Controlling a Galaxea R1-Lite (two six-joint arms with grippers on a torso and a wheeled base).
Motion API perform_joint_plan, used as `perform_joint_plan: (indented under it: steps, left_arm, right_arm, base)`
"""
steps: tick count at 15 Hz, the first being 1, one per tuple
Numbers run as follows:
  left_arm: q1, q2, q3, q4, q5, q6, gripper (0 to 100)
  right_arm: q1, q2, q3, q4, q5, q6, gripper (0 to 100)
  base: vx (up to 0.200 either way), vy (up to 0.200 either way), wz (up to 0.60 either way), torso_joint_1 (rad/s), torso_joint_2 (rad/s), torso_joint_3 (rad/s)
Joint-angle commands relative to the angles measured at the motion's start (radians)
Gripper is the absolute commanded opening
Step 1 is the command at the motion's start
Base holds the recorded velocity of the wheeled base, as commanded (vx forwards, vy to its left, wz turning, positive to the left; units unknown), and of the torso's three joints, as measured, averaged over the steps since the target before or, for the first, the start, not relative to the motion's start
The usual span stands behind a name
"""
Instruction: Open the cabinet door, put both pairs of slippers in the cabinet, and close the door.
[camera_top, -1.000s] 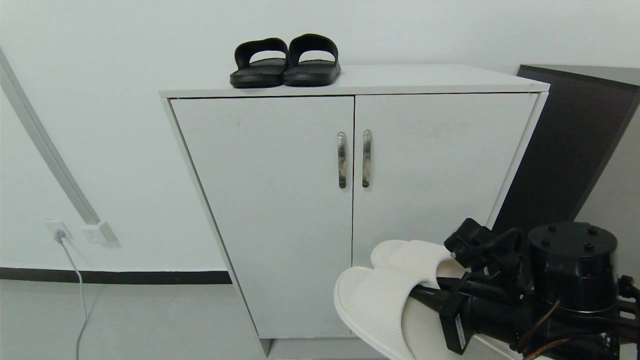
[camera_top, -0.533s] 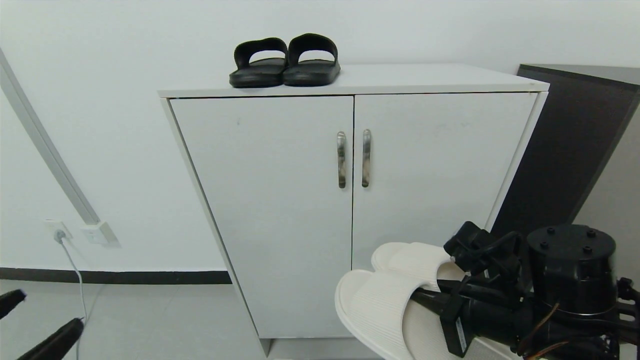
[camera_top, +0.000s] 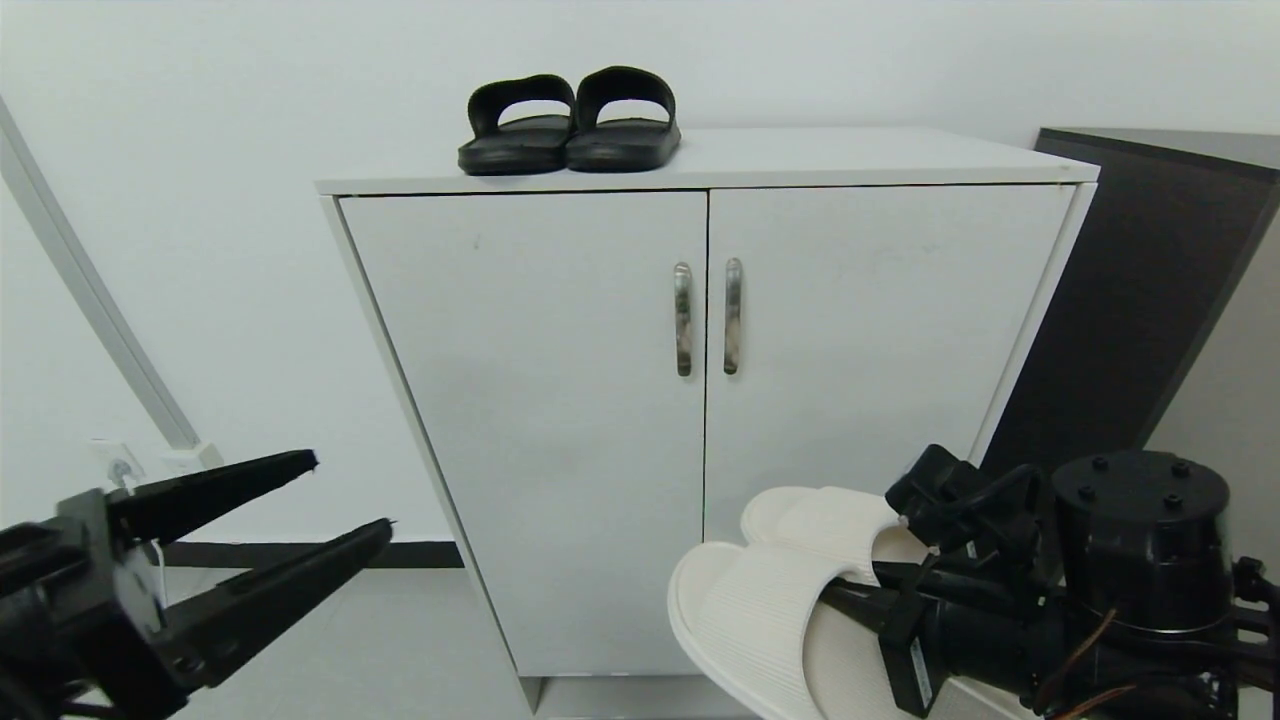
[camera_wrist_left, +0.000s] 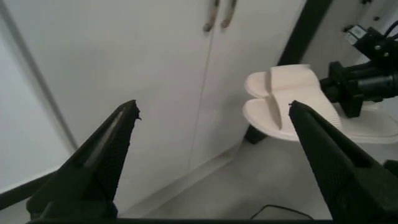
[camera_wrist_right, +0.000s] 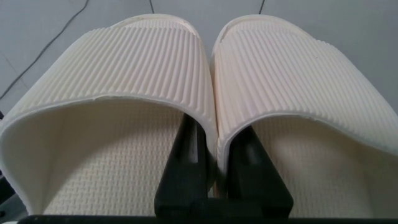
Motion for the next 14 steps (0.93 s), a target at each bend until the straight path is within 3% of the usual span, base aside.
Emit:
perform_joint_plan:
  steps: [1,5,8,10,13,14]
  left_arm:
    - [-0.095,0.166,-0.033,-0.089,-0.002,-0.001,100]
    - [-0.178,0.336,-0.079,-0.239,-0.004,-0.006,100]
    - [-0.209,0.419,-0.155,-0.259,-0.004,-0.024,100]
    - [-0.229,0.482,-0.257,-0.259,-0.005,-0.07,100]
    - [-0.26,0.554,-0.375,-0.255,-0.016,-0.103,100]
    - [-0.278,0.56,-0.402,-0.252,-0.025,-0.144,100]
  right_arm:
    - [0.001,0.002,0.0,0.0,0.0,0.0,0]
    - [0.003,0.0,0.001,0.0,0.0,0.0,0]
    - [0.003,0.0,0.003,0.0,0.0,-0.002,0]
    - [0.003,0.0,0.003,0.0,0.0,-0.002,0]
    - [0.003,-0.003,0.003,0.0,-0.001,-0.002,0]
    - [0.003,-0.003,0.003,0.0,-0.001,-0.002,0]
  base:
    - [0.0,0.0,0.0,0.0,0.0,0.0]
    - [0.0,0.0,0.0,0.0,0.0,0.0]
    - [0.0,0.0,0.0,0.0,0.0,0.0]
    - [0.0,0.0,0.0,0.0,0.0,0.0]
    - [0.0,0.0,0.0,0.0,0.0,0.0]
    - [0.0,0.0,0.0,0.0,0.0,0.0]
